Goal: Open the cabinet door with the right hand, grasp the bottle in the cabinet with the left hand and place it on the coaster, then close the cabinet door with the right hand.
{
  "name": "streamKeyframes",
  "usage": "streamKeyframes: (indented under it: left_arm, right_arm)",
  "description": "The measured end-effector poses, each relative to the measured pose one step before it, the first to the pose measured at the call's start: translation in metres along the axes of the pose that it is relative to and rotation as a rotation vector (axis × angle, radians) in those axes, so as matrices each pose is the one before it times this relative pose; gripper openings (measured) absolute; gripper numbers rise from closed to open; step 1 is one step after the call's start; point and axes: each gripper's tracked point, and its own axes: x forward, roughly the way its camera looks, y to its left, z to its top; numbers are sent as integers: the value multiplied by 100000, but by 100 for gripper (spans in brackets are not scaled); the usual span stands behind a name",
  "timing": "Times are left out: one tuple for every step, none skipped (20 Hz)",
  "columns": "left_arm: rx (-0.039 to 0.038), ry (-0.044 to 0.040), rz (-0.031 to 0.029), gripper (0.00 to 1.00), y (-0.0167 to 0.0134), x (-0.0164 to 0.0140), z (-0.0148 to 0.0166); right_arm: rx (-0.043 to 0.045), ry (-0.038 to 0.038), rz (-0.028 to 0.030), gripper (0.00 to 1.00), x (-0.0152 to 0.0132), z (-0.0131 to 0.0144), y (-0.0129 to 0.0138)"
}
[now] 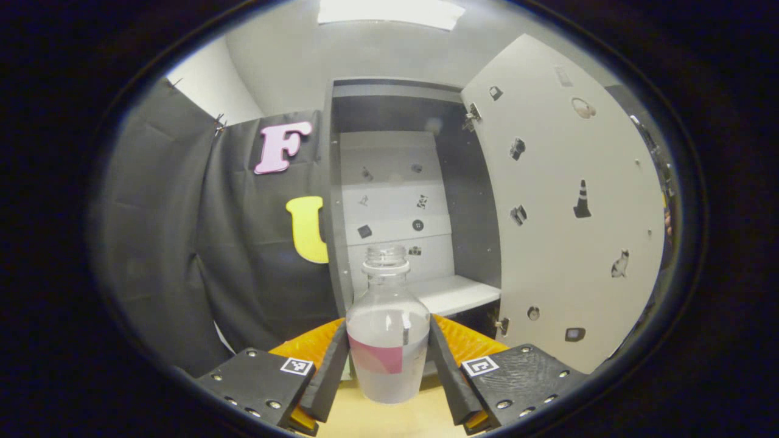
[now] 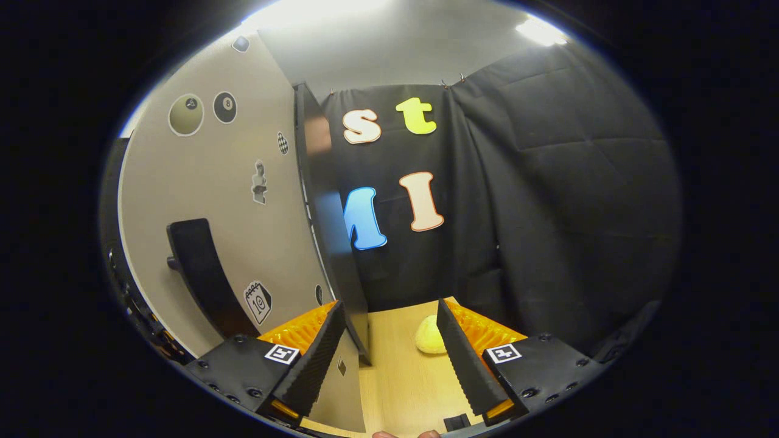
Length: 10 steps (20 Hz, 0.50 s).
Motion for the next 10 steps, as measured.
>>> streamKeyframes:
  left_arm:
    - [-534,1946,2435,72,616,-934,-1662]
    - [-666,2365,2962,72,686,-872,-1848]
    - [-1358,1824,2275,72,573,-614,-1708]
    - [-2327,1191,1818,72,429,-595,-1588]
    - [-2489,1435,1703,72,385,-399,-1793]
    - [-1005,1350,2117,73,388,-324,-1610]
    - [688,1020,1519,74,333,-63,-1605]
    - [522,-133,870,72,138,-93,-1286]
    - [-833,-620,406,74,-81,-28,-1229]
    - [-1577,371,1625,73,139,-394,-1720]
  right_arm:
    - [-546,-238,47,92,-20,-90,-34]
    - [-814,-465,-629,98,-164,107,-204]
    - [-463,-4,-400,98,160,42,-277]
    - [-23,117,284,97,13,7,-3]
    - [-170,258,194,97,-20,-42,120]
    - [-678,-170,-236,92,-82,52,-125]
    - [-1111,-142,204,97,-132,71,-140]
    - [-468,-741,440,98,-41,102,-64]
    - [133,-1509,381,97,30,219,13]
    - [433,-1743,-86,97,257,293,55]
